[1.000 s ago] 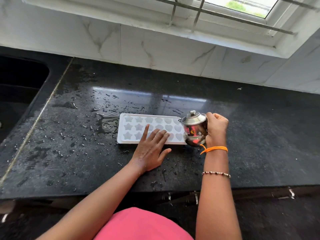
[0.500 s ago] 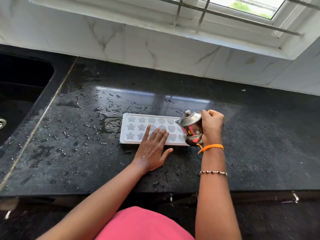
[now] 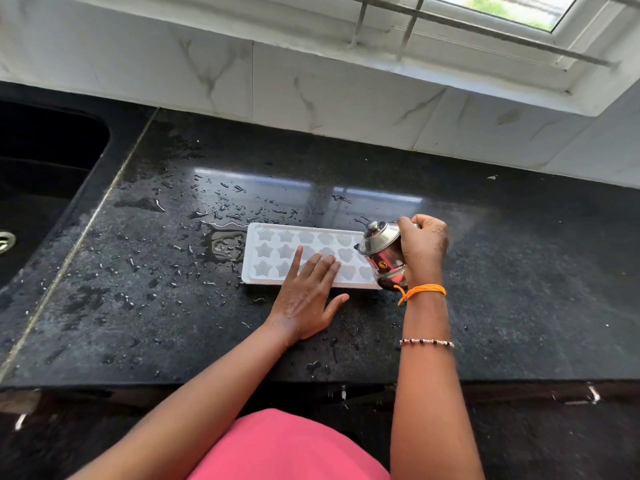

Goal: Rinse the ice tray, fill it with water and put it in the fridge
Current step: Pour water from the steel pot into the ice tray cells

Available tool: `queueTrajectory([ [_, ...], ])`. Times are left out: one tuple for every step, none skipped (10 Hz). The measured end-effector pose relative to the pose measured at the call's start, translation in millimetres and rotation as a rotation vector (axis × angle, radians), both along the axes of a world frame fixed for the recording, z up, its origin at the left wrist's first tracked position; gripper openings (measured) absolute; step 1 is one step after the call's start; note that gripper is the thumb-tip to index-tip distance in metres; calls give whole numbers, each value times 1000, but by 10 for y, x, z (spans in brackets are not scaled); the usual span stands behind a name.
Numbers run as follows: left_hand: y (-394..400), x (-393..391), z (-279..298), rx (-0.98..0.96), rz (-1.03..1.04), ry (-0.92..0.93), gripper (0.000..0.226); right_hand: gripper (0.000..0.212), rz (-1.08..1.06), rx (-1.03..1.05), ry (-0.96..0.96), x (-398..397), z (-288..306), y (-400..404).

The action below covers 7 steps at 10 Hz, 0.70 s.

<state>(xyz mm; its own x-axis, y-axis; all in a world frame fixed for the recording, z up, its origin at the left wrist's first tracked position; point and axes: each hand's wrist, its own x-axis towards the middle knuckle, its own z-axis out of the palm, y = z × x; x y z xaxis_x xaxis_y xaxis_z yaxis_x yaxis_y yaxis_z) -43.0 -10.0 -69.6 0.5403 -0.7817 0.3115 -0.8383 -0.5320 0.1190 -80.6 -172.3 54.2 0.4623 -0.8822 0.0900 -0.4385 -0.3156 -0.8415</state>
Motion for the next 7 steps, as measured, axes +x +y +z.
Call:
queueTrajectory([
  [2,1,0,0,-2,4,64,40,4,-7,14,4,2,7],
  [4,1,0,0,-4,7,64,40,9,-12,26,3,4,17],
  [4,2,0,-2,-5,9,64,40,10,-19,25,3,13,21],
  [7,4,-1,-3,-6,10,64,41,13,-23,31,6,29,30],
  [5,1,2,-8,-10,8,64,40,14,-23,34,9,31,28],
  [4,4,6,-17,-12,7,63,39,14,-26,39,15,24,19],
  [3,5,5,-18,-11,9,63,39,19,-31,40,23,19,11],
])
